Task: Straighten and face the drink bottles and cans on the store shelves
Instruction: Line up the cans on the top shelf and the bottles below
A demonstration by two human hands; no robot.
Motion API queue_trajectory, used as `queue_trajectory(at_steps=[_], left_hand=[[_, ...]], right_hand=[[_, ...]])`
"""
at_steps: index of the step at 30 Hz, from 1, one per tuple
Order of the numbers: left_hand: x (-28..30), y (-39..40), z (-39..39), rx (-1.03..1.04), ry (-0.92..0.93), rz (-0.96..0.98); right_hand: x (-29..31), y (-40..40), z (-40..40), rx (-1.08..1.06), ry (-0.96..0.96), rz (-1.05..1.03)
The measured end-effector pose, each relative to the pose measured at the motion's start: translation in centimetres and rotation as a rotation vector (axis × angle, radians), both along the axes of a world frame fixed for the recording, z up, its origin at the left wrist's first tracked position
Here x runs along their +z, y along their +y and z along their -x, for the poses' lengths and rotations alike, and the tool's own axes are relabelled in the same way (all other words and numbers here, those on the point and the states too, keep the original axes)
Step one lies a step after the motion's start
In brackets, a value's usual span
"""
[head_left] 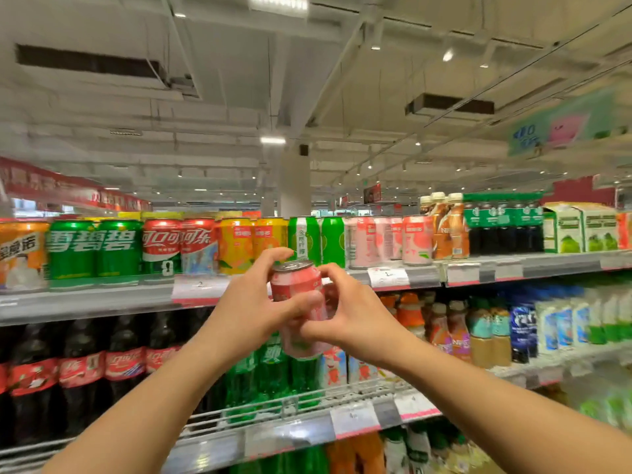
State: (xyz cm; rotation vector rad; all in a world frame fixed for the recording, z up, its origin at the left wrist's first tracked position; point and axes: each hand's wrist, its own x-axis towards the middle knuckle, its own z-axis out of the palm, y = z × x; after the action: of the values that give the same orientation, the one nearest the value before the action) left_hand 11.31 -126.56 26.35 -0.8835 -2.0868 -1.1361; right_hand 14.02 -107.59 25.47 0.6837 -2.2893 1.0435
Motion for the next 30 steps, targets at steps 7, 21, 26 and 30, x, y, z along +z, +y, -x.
queue_trajectory(at_steps=[7, 21, 26, 30], left_hand=[[1.2, 8.9, 2.9, -0.022, 0.064, 0.180], [-6.1, 11.4, 10.3, 0.475, 0.375, 0.749], [-5.9, 12.1, 9.8, 0.504, 0.345, 0.697], [-5.7, 11.7, 9.8, 0.489, 0.347, 0.721]], right_hand=[[0.5, 10.8, 0.3, -0.161, -0.013, 0.082], [4.9, 19.8, 5.9, -0.398, 0.142, 0.090], [7.0, 18.2, 9.6, -0.434, 0.213, 0.090], [7.2, 17.3, 12.3, -0.480, 0.211, 0.133]])
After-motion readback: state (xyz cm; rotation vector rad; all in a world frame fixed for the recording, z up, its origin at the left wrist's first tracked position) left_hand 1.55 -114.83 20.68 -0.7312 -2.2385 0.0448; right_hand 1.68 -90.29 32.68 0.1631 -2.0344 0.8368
